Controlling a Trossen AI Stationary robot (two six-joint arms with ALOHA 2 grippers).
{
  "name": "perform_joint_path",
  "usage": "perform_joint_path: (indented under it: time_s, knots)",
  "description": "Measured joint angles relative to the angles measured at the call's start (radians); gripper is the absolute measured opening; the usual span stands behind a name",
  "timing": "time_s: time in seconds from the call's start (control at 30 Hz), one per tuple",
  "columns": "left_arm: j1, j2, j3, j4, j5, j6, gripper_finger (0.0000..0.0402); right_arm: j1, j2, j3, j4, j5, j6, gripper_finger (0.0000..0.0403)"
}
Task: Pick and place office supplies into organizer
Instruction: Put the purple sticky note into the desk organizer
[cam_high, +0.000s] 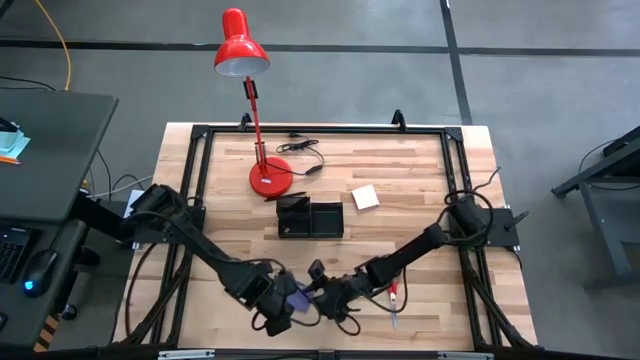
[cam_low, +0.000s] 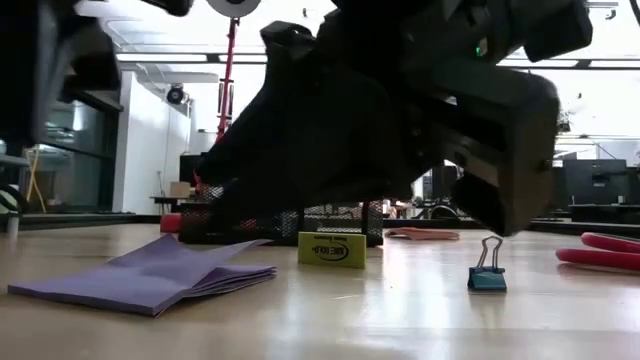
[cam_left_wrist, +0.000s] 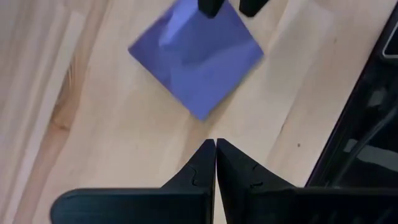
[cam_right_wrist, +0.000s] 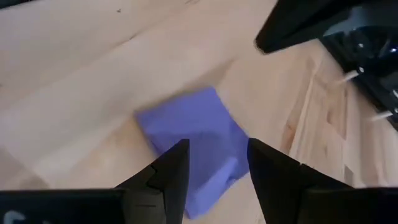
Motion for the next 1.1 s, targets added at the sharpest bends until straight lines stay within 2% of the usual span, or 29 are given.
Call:
perform_joint_path:
  time_s: [0.17, 0.33, 0.63, 1.1]
  knots:
    - [-0.040, 0.000, 0.000, -0.003, 0.005, -0.036, 0.0000, 0.009, 0.025, 0.041, -0.094, -0.005, 0.000, 0.0154]
    - [-0.064, -0.001, 0.000, -0.004, 0.006, -0.065, 0.0000, 0.028, 0.013, 0.046, -0.097, 0.005, -0.018, 0.0154]
    - [-0.063, -0.001, 0.000, 0.005, 0.001, -0.069, 0.0000, 0.021, 0.013, 0.046, -0.158, 0.083, -0.053, 0.0154]
    - [-0.062, -0.001, 0.000, 0.010, -0.002, -0.075, 0.0000, -0.001, 0.013, 0.045, -0.189, 0.081, -0.071, 0.0151]
